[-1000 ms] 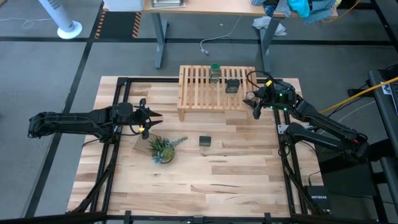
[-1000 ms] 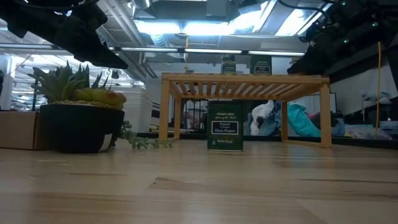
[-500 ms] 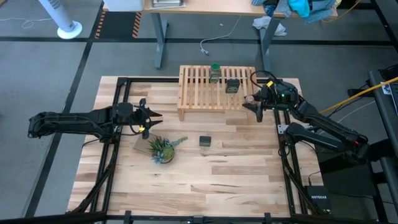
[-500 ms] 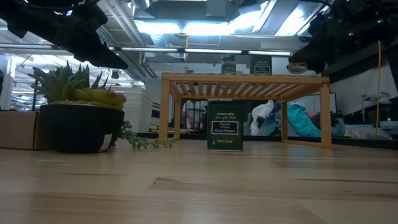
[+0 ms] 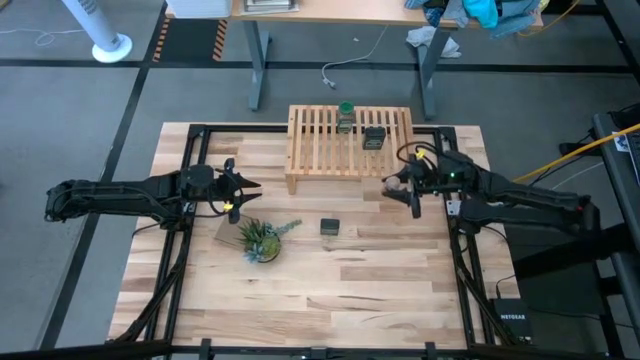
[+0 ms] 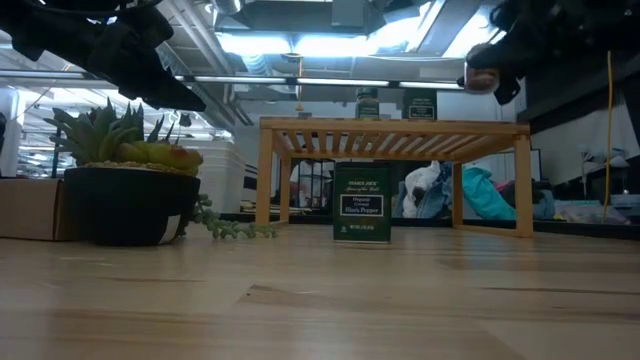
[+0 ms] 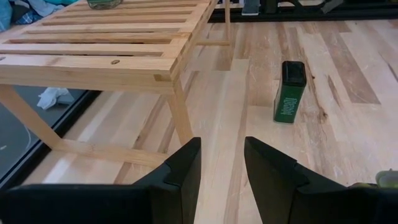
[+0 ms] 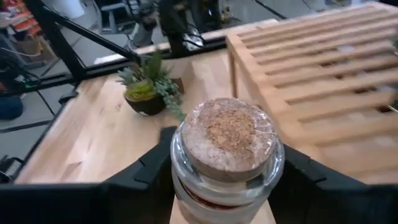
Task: Shelf spices
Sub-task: Remove the brown seasoning bottle from the shelf, then remove the green seasoning can from the shelf
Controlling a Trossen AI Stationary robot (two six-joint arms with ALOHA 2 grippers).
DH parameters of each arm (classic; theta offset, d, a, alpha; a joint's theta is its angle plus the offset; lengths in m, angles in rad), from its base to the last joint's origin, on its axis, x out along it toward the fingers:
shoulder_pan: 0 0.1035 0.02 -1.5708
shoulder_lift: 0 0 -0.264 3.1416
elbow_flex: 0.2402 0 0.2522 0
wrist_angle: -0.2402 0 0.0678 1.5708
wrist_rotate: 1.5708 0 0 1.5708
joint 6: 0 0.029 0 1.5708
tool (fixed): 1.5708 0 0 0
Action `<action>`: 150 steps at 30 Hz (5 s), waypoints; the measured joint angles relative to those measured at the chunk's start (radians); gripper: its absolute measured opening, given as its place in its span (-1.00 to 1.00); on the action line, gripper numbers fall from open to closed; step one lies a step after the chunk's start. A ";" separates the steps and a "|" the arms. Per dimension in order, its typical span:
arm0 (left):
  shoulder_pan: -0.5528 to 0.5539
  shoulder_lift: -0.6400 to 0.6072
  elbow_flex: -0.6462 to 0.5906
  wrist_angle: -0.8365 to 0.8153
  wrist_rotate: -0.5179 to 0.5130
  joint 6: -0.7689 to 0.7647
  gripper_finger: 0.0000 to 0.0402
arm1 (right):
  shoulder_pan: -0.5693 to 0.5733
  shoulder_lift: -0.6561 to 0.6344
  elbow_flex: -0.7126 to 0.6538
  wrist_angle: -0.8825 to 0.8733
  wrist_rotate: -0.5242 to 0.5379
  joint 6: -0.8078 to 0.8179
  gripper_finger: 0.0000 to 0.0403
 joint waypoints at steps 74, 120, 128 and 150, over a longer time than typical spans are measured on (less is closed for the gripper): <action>-0.001 0.000 0.000 -0.137 0.078 -0.094 -0.42 | 0.712 1.282 0.183 0.891 0.715 0.200 0.10; -0.001 0.000 0.000 -0.136 0.077 -0.093 -0.42 | 0.712 0.557 0.131 0.343 1.055 -0.113 -0.14; -0.001 0.000 0.000 -0.137 0.077 -0.094 -0.42 | 0.693 0.212 0.131 0.015 1.145 -0.116 -0.24; -0.001 0.000 0.000 -0.136 0.077 -0.093 -0.42 | -0.015 0.037 0.131 -0.075 0.601 -0.220 0.26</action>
